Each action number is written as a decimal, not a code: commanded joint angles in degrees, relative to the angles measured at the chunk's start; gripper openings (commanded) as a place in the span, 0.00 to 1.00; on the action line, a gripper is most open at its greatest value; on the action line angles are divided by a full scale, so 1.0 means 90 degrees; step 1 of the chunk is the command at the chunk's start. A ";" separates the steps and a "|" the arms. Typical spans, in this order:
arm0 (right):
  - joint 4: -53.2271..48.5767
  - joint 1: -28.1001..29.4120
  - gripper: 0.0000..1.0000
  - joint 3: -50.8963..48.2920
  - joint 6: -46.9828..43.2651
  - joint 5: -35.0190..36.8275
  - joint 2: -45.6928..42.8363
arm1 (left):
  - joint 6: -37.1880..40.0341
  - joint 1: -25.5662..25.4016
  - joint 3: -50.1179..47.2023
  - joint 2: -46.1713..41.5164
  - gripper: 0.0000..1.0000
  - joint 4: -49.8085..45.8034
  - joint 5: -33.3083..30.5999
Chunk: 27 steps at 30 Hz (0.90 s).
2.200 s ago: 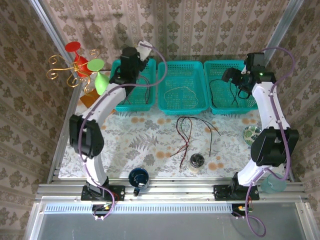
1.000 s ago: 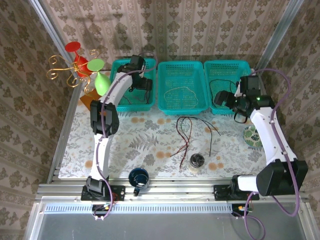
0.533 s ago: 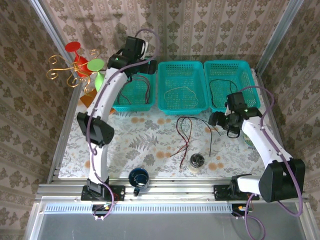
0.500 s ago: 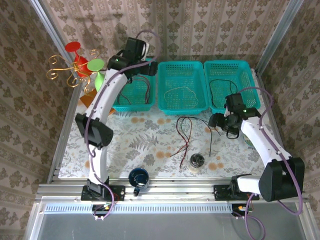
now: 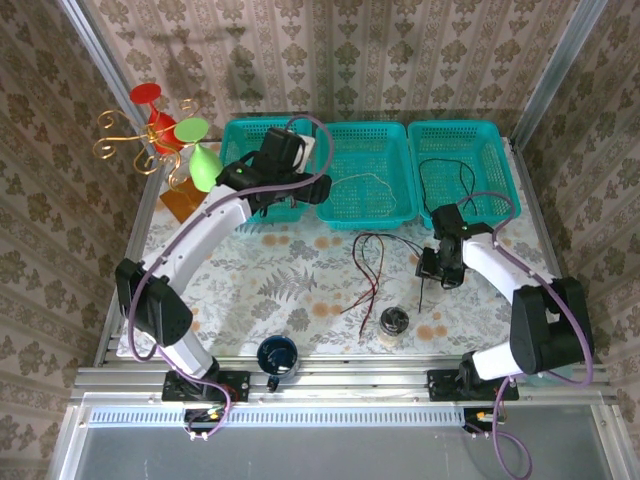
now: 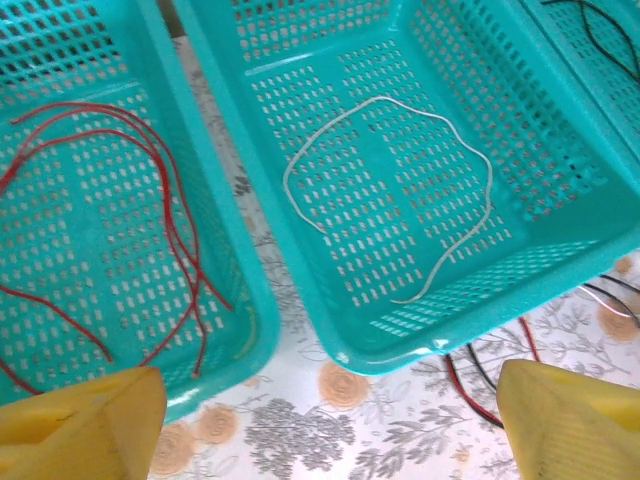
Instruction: Untangle the cables
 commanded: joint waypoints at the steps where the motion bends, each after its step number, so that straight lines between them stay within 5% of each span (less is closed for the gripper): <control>1: 0.0279 0.0102 0.39 -0.0146 0.0118 0.0098 0.0291 | -0.0367 -0.0137 -0.0202 -0.0191 0.86 0.0343 0.0170; 17: 0.0101 0.0619 0.20 0.0087 0.0118 0.0602 0.1190 | -0.0509 -0.0306 -0.0303 -0.0166 0.85 0.0317 0.0113; 21: 0.0080 0.0600 0.18 0.0231 -0.0002 0.0186 0.1264 | -0.0487 -0.0387 -0.0419 -0.0271 0.85 0.0297 -0.0033; 27: 0.0164 0.0531 0.00 0.0321 -0.0303 -0.0354 0.1268 | -0.0826 -0.0535 -0.0593 -0.0597 0.85 0.0397 0.0188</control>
